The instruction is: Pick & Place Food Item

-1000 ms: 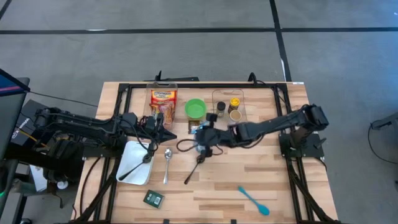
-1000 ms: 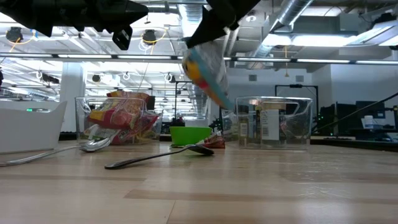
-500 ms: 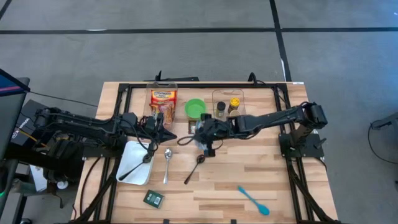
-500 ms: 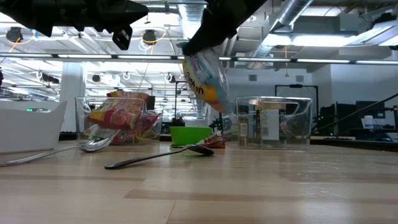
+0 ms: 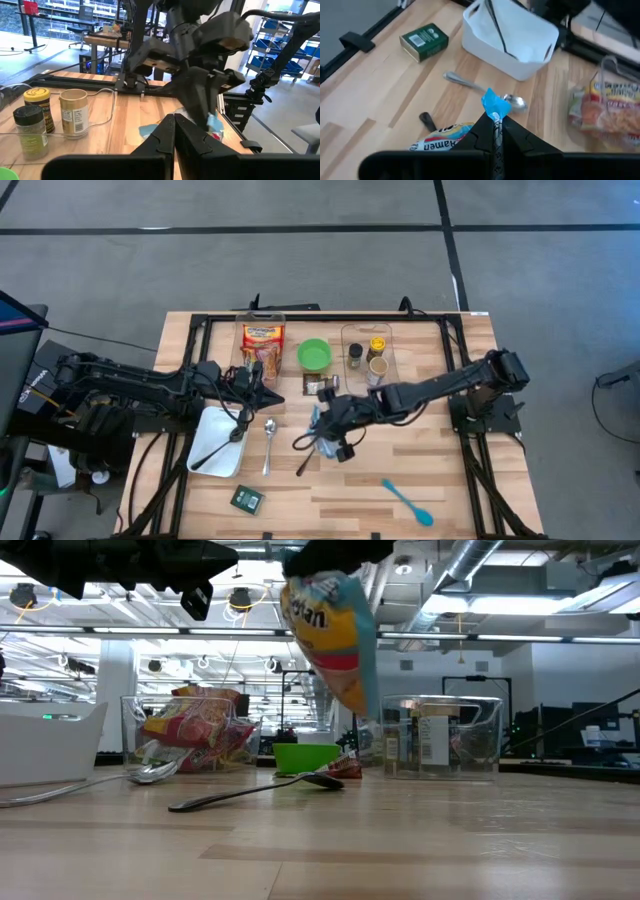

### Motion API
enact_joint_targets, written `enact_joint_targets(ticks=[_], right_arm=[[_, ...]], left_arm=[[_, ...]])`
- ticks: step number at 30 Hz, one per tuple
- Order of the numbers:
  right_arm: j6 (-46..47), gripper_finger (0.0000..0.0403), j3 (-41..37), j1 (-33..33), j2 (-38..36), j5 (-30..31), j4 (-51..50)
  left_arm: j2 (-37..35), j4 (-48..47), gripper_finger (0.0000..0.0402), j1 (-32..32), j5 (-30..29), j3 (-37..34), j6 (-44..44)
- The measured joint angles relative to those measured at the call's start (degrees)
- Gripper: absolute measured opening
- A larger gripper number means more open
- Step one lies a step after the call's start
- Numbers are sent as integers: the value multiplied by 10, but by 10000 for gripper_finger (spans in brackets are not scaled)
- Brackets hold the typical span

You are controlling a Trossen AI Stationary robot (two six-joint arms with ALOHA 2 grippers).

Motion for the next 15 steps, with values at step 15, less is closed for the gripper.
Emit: enact_joint_targets(ticks=[15], right_arm=[[-68, 11, 0, 8, 0, 0, 10]], left_arm=[[0, 18, 1, 0, 0, 0, 0]])
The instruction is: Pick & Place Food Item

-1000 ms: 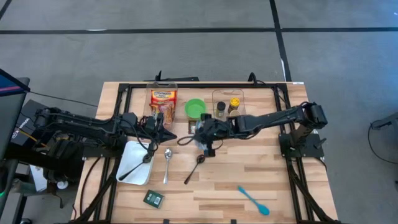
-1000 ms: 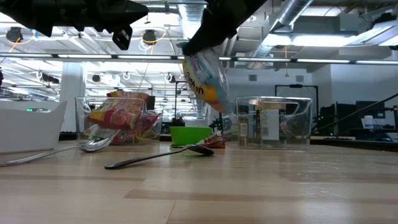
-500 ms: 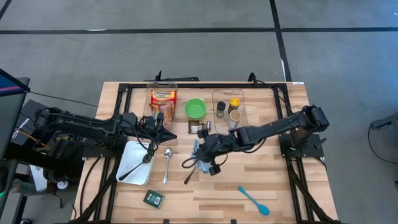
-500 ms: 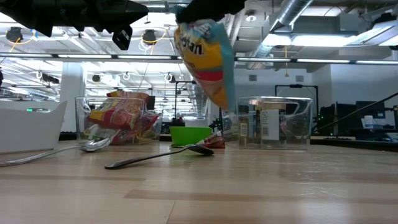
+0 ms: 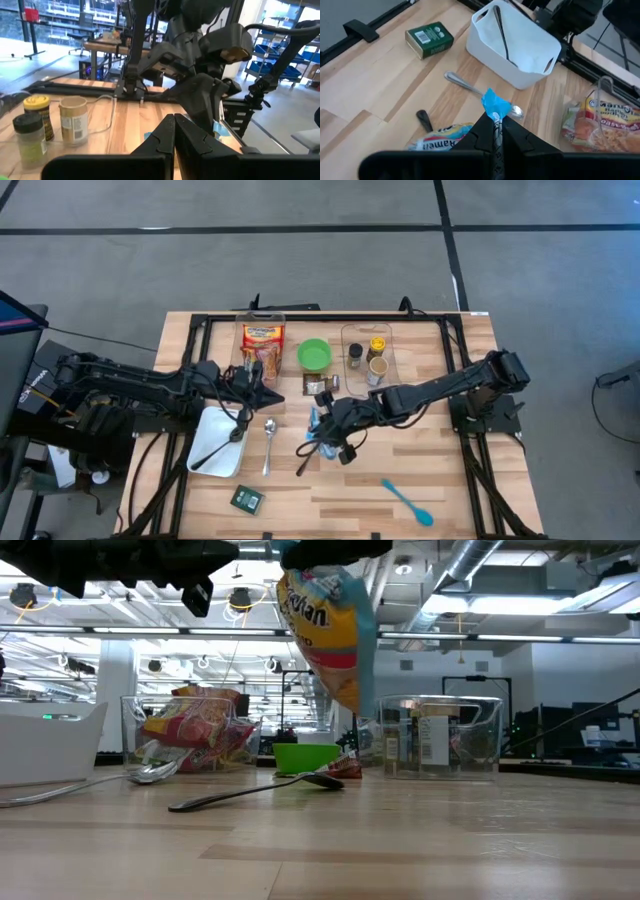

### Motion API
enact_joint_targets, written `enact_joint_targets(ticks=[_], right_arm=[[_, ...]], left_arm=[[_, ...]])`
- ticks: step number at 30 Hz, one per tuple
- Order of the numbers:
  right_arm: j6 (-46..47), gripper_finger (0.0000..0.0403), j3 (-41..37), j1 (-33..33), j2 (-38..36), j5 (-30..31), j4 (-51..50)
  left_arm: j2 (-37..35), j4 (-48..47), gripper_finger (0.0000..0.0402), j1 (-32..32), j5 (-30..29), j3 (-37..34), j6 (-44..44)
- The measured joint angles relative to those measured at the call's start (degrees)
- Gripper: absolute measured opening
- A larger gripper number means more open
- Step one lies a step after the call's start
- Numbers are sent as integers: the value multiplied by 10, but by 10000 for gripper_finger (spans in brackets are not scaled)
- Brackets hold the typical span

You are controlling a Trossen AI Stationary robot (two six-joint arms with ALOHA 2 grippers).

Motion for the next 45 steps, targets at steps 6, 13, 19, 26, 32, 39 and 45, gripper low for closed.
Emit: enact_joint_targets(ticks=[6, 13, 19, 26, 32, 39, 45], right_arm=[[-5, 11, 0, 0, 0, 3, 33], [-5, 11, 0, -13, 0, 46, 29], [-46, 11, 0, -11, 0, -23, 29], [-128, 11, 0, 6, 0, -138, 43], [-140, 11, 0, 8, 0, -181, 88], [-140, 11, 0, -6, 0, -200, 123], [-139, 11, 0, -10, 0, -224, 123]], left_arm=[[0, 13, 1, 0, 0, 0, 1], [0, 13, 1, 19, 2, 0, 64], [0, -12, 1, 42, 10, 0, 76], [0, -28, 1, 51, 125, 0, 76], [6, -25, 1, 46, 184, 0, 76], [75, 42, 1, 38, 185, 0, 80], [139, 111, 1, 40, 185, 0, 89]])
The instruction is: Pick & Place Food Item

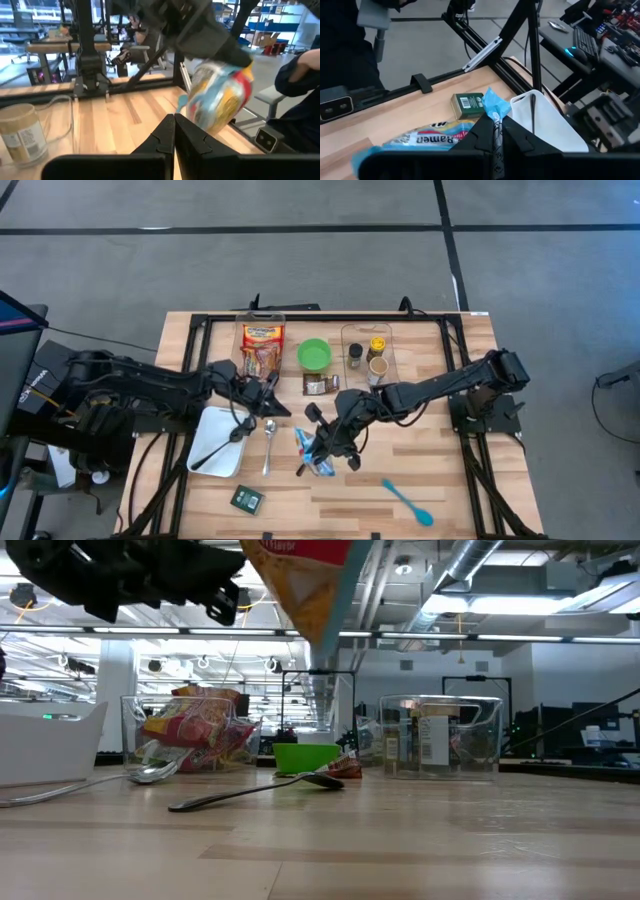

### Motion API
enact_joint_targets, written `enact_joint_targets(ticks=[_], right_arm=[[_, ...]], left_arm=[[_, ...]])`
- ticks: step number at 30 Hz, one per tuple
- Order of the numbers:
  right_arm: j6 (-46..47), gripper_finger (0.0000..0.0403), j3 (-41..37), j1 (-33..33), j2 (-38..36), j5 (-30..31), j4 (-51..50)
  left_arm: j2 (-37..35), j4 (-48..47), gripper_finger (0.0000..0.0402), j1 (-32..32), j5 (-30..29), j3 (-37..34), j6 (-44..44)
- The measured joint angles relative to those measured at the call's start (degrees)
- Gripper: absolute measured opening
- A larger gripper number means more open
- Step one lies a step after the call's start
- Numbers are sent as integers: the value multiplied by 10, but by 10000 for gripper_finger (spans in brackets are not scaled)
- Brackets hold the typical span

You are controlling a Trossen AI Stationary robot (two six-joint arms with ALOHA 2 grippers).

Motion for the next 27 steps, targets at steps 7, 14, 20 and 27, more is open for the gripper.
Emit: enact_joint_targets(ticks=[7, 14, 20, 27], right_arm=[[1, 11, 0, 1, 0, -1, -1], [1, 11, 0, 1, 0, -1, -2], [1, 11, 0, 1, 0, -1, -2], [1, 11, 0, 1, 0, -1, -2]], left_arm=[[48, 40, 1, 0, 0, 0, 0], [47, 39, 1, 0, 0, 0, -18], [47, 43, 1, 0, 0, 0, -20], [46, 64, 1, -1, 0, 0, -20]])
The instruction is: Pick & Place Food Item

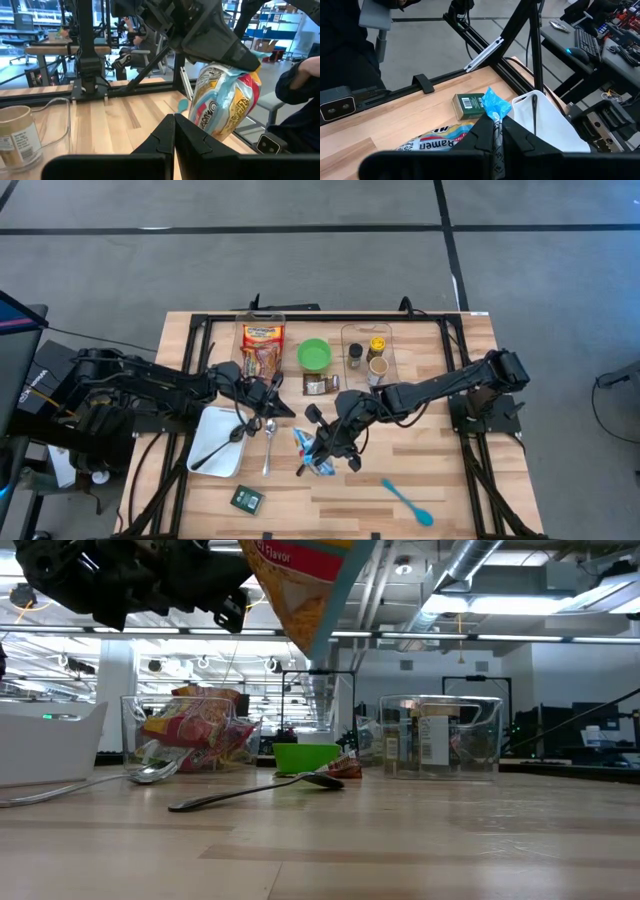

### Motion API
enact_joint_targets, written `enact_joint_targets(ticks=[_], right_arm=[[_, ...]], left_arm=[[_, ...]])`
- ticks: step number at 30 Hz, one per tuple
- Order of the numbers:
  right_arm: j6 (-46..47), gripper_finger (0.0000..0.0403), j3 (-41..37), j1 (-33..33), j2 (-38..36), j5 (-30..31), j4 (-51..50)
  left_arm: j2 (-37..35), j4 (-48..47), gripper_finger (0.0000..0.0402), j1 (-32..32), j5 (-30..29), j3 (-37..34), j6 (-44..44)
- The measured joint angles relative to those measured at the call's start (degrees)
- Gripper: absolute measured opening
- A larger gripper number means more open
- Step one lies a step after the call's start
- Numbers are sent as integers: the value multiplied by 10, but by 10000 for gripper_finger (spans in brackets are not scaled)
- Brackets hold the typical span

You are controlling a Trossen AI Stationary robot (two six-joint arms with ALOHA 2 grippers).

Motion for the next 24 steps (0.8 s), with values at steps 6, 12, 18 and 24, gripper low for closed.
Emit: enact_joint_targets(ticks=[6, 12, 18, 24], right_arm=[[2, 11, 0, 0, 0, 0, 0], [4, 11, 0, 0, 0, 0, 0], [4, 11, 0, 1, 0, 0, 0], [4, 11, 0, 6, 0, 0, 0]], left_arm=[[0, 4, 1, 0, 0, 0, -17], [0, 3, 1, 0, 0, 0, -40], [0, 1, 1, 0, 0, 0, -39], [0, -24, 19, -13, -1, 0, 15]])
